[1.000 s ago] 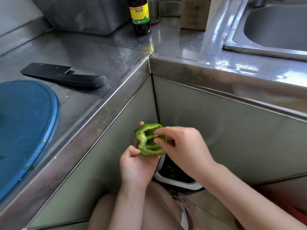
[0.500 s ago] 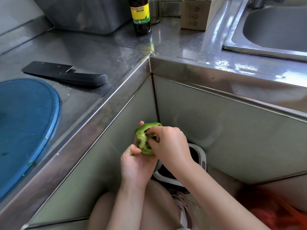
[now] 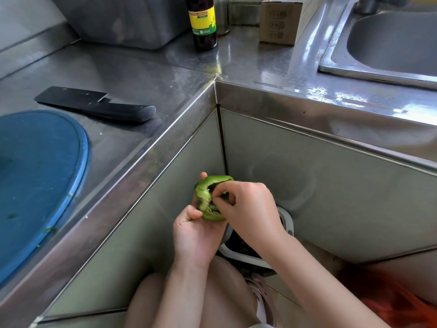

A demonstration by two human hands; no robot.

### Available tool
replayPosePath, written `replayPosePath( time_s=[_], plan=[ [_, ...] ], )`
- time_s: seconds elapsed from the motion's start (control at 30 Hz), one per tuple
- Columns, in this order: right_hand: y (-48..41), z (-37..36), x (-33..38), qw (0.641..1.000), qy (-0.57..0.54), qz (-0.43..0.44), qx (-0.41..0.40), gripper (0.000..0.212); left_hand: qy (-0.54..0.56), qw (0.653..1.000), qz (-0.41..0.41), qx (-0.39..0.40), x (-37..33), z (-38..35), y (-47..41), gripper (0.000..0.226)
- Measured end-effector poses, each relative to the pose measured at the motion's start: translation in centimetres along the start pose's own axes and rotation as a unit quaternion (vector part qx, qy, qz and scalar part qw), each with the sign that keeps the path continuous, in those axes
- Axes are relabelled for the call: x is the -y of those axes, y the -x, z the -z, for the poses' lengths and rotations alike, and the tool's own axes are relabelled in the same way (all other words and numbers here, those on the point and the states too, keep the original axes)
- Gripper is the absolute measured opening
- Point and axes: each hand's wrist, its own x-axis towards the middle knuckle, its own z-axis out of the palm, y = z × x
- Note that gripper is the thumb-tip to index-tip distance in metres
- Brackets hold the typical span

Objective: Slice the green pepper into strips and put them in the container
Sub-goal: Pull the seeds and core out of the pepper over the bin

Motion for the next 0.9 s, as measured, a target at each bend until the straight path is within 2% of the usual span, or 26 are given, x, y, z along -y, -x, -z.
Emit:
replayPosePath(
  time_s=[0.07,0.13,0.23,0.33,0.43,0.63,0.9],
  plan=[
    [0.3,0.5,-0.3,0.999,-0.023,-0.019,0.038,0.008,-0.009,1.0,-0.007,-0.003,-0.1,0.2,0.0,0.067],
    [0.8,0.7,-0.4,0.997,-0.062,-0.032,0.025,0.008,0.0,1.0,-0.025,0.004,-0.1,-0.2,-0.2,0.071],
    [1.2,0.4,-0.2,0.993,-0.101,-0.05,0.021,0.01,-0.013,0.998,-0.051,-0.024,0.1,-0.6,-0.6,0.08],
    [1.3,0.1,0.0,0.989,-0.111,-0.088,0.048,0.007,-0.011,0.998,-0.024,0.051,0.3,-1.0,-0.4,0.072],
    [1.1,-0.3,0.1,0.984,-0.129,-0.112,0.057,0.007,-0.061,0.997,-0.056,-0.005,0.5,-1.1,-0.2,0.072],
    [0.7,-0.3,0.1,0.979,-0.141,-0.137,0.055,0.007,-0.15,0.987,-0.055,-0.033,0.8,-1.6,-0.2,0.073],
    [-0.1,-0.4,0.2,0.98,-0.123,-0.137,0.072,0.012,-0.18,0.981,-0.067,-0.023,1.1,-2.1,-0.2,0.071]
  ],
)
